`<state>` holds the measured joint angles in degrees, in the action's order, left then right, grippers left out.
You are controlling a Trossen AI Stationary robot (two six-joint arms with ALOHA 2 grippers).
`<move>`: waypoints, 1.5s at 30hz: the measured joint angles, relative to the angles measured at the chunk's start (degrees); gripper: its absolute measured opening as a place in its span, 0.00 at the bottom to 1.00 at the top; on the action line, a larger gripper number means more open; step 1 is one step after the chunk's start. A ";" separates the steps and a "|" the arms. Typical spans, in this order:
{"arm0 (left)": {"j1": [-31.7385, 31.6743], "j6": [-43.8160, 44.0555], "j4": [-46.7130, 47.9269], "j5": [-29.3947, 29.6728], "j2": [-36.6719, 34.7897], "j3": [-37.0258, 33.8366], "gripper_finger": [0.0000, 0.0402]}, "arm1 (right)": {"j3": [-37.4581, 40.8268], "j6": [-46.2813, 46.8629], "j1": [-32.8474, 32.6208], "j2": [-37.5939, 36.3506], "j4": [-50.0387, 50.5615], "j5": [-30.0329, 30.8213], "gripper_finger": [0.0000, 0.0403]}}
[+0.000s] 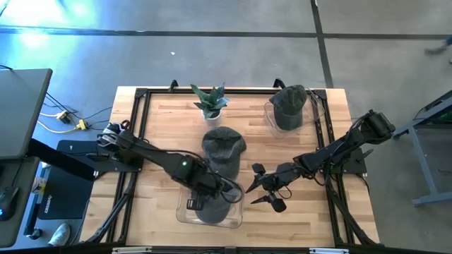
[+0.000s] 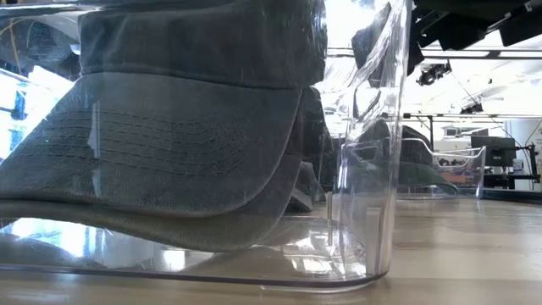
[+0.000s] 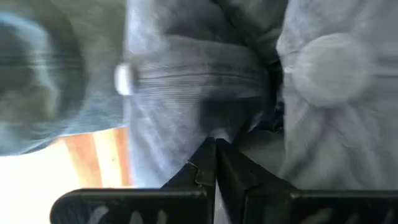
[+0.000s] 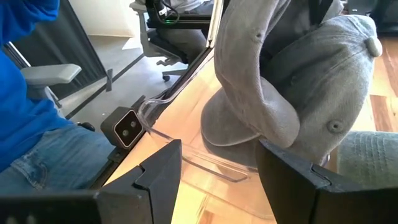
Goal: Pick & Place hat
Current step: Put the gray cap into the bottom transparent bin
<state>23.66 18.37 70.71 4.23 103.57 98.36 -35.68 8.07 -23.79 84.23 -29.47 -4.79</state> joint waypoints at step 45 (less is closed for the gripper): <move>12.49 10.23 -4.87 22.46 -0.13 2.06 0.01 | -0.02 -1.04 0.00 0.07 -1.25 0.13 0.49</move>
<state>36.15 28.60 65.84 26.69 103.44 100.42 -35.70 7.03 -23.79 84.29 -30.72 -4.67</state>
